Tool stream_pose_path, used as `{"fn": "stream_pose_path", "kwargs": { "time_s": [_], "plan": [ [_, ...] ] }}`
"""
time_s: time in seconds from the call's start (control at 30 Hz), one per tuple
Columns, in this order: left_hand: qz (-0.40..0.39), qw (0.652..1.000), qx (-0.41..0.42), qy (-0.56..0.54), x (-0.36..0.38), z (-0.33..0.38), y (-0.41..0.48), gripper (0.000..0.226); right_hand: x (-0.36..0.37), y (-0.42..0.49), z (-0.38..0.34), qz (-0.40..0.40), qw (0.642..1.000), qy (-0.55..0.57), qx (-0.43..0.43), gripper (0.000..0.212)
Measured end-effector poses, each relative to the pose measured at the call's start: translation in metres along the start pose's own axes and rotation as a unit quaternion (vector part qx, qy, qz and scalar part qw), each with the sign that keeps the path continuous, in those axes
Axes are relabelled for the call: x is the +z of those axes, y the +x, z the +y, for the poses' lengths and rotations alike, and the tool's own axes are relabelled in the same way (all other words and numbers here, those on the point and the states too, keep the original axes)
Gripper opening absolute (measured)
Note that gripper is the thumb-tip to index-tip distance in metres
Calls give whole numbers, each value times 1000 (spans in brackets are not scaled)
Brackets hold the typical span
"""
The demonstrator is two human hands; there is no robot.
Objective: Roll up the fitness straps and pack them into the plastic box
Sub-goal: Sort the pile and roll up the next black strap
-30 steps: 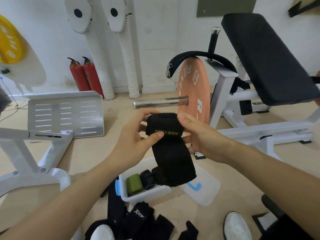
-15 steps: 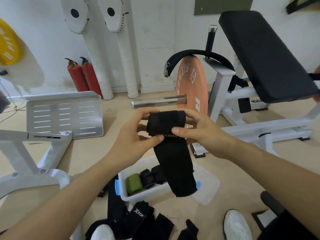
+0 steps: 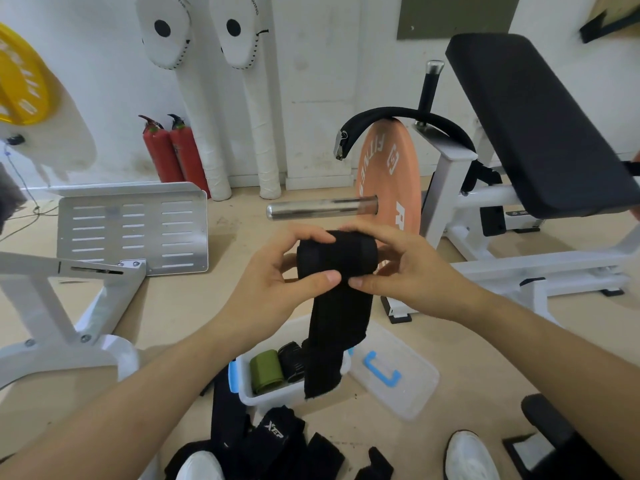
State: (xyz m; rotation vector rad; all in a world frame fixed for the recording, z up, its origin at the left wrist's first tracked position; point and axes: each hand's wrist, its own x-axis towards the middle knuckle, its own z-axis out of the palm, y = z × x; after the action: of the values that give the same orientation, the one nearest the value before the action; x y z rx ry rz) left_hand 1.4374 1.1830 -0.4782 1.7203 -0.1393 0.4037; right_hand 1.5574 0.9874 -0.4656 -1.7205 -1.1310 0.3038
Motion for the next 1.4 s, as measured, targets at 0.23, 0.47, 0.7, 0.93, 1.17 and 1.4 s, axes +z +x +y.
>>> {"fn": "stream_pose_path", "kwargs": {
  "time_s": [0.23, 0.47, 0.7, 0.93, 1.17, 1.4],
  "plan": [
    [9, 997, 64, 47, 4, -1, 0, 34, -10, -4, -10, -30, 981, 157, 110, 64],
    [25, 987, 88, 133, 6, -2, 1, 63, 2, -3, -3, 13, 957, 277, 85, 60],
    [36, 996, -53, 55, -1, 4, 2, 77, 4, -4, -1, 57, 970, 234, 40, 56],
    [44, 998, -35, -8, 6, 2, 0, 61, 13, -5, -2, 48, 974, 220, 28, 58],
    [32, 994, 56, 86, 3, 1, -1, 66, 11, 0, -5, 42, 957, 273, 93, 56],
    [16, 993, 64, 101, 0, 1, 0, 63, 8, 1, -5, 46, 958, 273, 72, 51]
  ]
}}
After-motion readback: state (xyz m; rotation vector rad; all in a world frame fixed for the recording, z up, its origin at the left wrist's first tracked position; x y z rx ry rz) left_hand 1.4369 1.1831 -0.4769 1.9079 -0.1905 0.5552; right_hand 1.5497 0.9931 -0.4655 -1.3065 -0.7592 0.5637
